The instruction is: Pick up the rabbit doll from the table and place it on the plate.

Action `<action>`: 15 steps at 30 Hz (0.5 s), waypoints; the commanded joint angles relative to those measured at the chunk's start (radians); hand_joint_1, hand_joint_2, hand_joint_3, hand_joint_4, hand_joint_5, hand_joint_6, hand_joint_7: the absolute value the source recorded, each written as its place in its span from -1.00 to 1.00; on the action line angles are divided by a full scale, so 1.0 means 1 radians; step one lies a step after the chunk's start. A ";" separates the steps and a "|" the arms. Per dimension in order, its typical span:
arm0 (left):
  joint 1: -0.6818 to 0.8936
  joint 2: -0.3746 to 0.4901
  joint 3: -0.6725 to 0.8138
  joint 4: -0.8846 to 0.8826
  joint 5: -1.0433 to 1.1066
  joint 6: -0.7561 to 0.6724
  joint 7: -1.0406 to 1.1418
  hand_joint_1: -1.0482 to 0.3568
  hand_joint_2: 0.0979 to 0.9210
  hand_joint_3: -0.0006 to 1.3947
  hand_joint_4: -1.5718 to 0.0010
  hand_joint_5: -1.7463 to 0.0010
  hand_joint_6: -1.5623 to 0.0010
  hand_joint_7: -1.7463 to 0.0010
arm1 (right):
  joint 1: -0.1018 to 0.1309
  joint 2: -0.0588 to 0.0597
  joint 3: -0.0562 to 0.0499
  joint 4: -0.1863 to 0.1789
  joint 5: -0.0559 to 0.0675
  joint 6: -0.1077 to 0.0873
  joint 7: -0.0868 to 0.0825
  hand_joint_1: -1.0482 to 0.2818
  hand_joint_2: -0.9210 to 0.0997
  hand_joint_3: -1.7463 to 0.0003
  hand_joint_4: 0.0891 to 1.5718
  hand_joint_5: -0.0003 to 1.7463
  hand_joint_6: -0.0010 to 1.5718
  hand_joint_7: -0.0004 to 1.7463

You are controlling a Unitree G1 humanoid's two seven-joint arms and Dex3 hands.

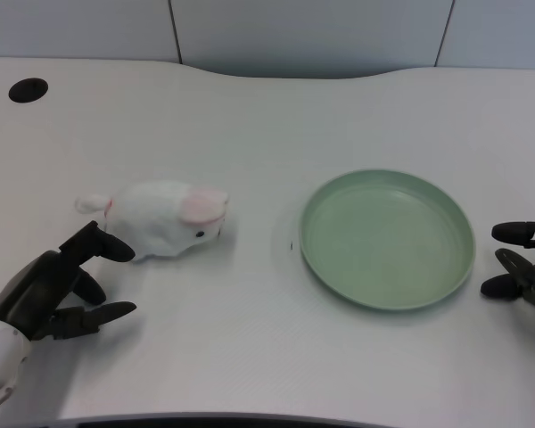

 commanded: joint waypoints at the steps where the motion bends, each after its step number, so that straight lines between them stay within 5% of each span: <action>1: 0.000 0.021 0.009 -0.020 -0.007 -0.021 -0.009 -0.25 1.00 -0.67 0.64 -0.58 0.98 -0.47 | 0.002 -0.006 -0.005 -0.008 0.007 0.009 -0.011 -0.74 -0.91 1.00 -0.07 0.11 -0.34 0.07; 12: -0.158 0.080 0.012 -0.116 0.068 -0.114 0.062 -0.35 1.00 -0.59 0.77 -0.53 0.96 -0.35 | 0.008 -0.004 -0.001 -0.012 0.007 0.003 -0.005 -0.79 -0.90 1.00 -0.06 0.08 -0.34 0.05; 15: -0.203 0.111 -0.001 -0.158 0.112 -0.100 0.063 -0.52 1.00 -0.63 0.79 -0.59 0.94 -0.34 | 0.010 -0.003 0.002 -0.015 0.003 0.002 -0.009 -0.79 -0.91 1.00 -0.07 0.07 -0.35 0.05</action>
